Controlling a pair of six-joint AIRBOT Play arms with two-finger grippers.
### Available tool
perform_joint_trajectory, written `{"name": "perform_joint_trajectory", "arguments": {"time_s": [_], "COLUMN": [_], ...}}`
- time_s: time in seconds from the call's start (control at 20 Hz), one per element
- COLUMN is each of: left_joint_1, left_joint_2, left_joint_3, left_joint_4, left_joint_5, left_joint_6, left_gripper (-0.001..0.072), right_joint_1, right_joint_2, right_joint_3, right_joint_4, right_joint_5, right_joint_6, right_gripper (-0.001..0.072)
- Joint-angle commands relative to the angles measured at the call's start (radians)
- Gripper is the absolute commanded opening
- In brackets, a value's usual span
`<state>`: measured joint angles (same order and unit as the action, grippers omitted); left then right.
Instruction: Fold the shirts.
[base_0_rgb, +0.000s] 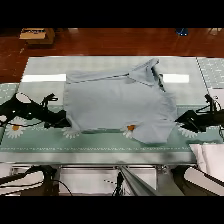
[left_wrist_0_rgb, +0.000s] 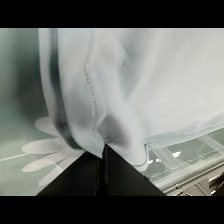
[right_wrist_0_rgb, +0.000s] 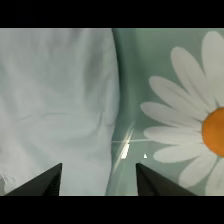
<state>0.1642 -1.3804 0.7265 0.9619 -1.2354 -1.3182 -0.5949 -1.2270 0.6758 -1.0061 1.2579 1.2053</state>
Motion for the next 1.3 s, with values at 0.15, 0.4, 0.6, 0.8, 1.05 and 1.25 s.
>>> {"name": "perform_joint_trajectory", "arguments": {"time_s": [0.15, 0.4, 0.6, 0.8, 1.05, 1.25], "left_joint_1": [0.0, 0.0, 0.021, 0.049, 0.05, 0.049], "left_joint_2": [0.012, 0.014, 0.142, 0.405, 0.646, 0.748], "left_joint_3": [0.001, 0.016, 0.177, 0.546, 1.043, 1.234], "left_joint_4": [-0.059, -0.091, -0.106, -0.117, -0.066, 0.174], "left_joint_5": [0.002, 0.027, 0.019, 0.021, 0.088, 0.066], "left_joint_6": [0.083, 0.107, 0.121, 0.109, 0.017, -0.129], "left_gripper": [0.0017, 0.0017, 0.0017, 0.0016, 0.0016, 0.0015], "right_joint_1": [0.065, 0.242, 0.241, 0.241, 0.241, 0.241], "right_joint_2": [0.001, 0.001, 0.09, 0.331, 0.524, 0.583], "right_joint_3": [-0.086, -0.063, 0.146, 0.5, 0.964, 1.212], "right_joint_4": [0.085, 0.091, 0.086, 0.205, 0.145, -0.098], "right_joint_5": [-0.245, -0.364, -0.178, -0.157, -0.238, -0.196], "right_joint_6": [-0.01, -0.006, -0.053, -0.05, 0.121, 0.275], "right_gripper": [0.047, 0.0018, 0.0018, 0.0018, 0.0017, 0.0017]}}
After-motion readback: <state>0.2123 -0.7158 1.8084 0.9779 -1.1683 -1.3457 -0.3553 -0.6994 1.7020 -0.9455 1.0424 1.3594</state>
